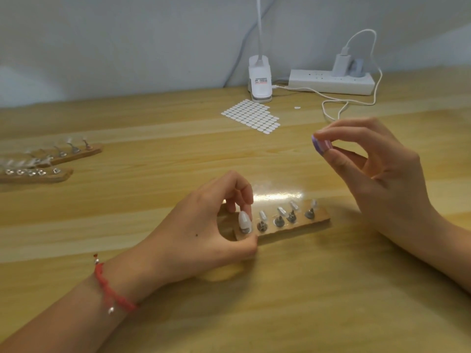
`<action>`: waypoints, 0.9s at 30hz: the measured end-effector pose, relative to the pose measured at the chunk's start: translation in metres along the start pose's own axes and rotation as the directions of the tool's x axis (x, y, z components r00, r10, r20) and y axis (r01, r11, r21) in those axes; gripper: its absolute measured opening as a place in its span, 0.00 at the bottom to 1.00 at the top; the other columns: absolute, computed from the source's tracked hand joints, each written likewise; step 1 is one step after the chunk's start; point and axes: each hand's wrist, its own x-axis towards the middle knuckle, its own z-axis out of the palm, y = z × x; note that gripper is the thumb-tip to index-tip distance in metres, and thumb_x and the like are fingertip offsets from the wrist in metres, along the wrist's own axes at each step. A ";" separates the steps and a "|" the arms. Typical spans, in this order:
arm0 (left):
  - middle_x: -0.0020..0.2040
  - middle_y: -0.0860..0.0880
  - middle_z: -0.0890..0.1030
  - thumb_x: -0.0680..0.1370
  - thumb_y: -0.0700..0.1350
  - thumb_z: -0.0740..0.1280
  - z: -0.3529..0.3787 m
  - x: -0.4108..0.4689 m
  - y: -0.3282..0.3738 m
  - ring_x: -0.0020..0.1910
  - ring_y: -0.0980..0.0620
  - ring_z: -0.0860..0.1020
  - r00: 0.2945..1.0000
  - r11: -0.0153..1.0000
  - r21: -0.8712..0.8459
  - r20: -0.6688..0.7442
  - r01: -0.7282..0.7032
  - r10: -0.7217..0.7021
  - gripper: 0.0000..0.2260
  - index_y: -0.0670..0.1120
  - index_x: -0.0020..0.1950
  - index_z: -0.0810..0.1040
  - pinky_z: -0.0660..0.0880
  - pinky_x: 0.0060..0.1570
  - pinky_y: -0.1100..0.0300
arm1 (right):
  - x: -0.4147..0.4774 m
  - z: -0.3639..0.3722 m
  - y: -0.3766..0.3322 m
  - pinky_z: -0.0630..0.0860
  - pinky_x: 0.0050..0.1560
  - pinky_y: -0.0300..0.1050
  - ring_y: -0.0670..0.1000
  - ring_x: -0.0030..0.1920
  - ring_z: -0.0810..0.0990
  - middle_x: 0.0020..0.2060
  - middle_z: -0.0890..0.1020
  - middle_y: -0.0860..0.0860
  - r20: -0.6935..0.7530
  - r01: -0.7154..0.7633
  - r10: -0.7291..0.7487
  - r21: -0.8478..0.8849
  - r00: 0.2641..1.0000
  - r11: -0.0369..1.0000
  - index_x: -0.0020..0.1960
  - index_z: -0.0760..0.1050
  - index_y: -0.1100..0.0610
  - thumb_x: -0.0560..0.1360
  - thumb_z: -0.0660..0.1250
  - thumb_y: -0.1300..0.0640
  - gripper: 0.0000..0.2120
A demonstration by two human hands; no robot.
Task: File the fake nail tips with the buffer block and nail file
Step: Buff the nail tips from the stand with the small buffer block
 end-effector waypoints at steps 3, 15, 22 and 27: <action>0.46 0.59 0.78 0.65 0.57 0.70 0.001 0.000 0.000 0.50 0.53 0.76 1.000 1.000 0.021 -0.001 0.008 -0.008 0.14 0.56 0.48 0.76 0.73 0.49 0.61 | 0.000 0.000 -0.001 0.78 0.60 0.40 0.49 0.59 0.80 0.56 0.77 0.53 0.008 -0.005 0.005 -0.001 1.000 1.000 0.60 0.76 0.53 0.78 0.66 0.66 0.14; 0.42 0.61 0.82 0.69 0.48 0.73 0.012 0.001 0.004 0.47 0.55 0.77 0.975 0.984 0.095 -0.154 -0.148 0.162 0.01 0.53 0.38 0.83 0.74 0.47 0.50 | -0.001 0.002 -0.008 0.79 0.59 0.44 0.50 0.58 0.80 0.54 0.78 0.56 0.041 0.010 -0.009 -0.025 0.999 1.000 0.59 0.76 0.52 0.77 0.66 0.66 0.14; 0.45 0.60 0.84 0.72 0.49 0.73 0.011 -0.001 0.009 0.48 0.59 0.82 0.938 0.972 -0.142 -0.318 -0.189 0.136 0.04 0.51 0.45 0.85 0.74 0.51 0.62 | -0.002 0.004 -0.020 0.79 0.58 0.43 0.50 0.56 0.81 0.54 0.79 0.54 0.031 0.000 0.000 0.022 1.000 1.000 0.65 0.72 0.53 0.76 0.67 0.64 0.18; 0.45 0.59 0.82 0.72 0.49 0.72 0.009 0.001 0.006 0.49 0.55 0.80 0.917 0.981 -0.109 -0.384 -0.161 0.108 0.05 0.55 0.47 0.84 0.71 0.50 0.66 | -0.009 0.008 -0.036 0.78 0.58 0.44 0.49 0.58 0.80 0.57 0.79 0.52 0.129 0.159 -0.149 -0.066 0.980 0.985 0.64 0.74 0.54 0.77 0.66 0.64 0.16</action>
